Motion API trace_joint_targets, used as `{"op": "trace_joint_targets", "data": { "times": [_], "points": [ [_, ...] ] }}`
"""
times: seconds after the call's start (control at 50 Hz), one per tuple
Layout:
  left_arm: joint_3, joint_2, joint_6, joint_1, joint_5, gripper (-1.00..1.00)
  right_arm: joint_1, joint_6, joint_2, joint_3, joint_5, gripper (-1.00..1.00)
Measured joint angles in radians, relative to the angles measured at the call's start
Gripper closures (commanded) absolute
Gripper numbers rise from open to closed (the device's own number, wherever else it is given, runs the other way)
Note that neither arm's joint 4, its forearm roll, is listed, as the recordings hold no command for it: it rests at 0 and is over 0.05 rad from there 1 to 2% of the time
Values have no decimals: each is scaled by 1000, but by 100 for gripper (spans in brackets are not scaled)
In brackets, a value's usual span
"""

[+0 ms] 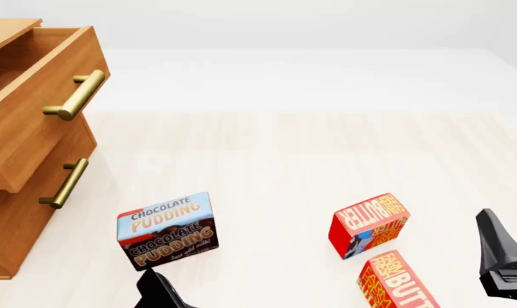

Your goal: Put the bowl in the top drawer of the cabinet.

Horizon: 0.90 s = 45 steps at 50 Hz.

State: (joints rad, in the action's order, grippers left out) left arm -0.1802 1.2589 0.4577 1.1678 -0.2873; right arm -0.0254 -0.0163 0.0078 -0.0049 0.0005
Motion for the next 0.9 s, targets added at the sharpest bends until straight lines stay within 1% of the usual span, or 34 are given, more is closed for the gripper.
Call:
{"op": "trace_joint_targets", "data": {
  "times": [0.52,0.9],
  "points": [
    [30,116,45,30,-158,-100,-4,-3,7,0,-1,-100],
    [37,185,73,53,-248,-100,-5,-5,17,1,-6,-100]
  ]
}}
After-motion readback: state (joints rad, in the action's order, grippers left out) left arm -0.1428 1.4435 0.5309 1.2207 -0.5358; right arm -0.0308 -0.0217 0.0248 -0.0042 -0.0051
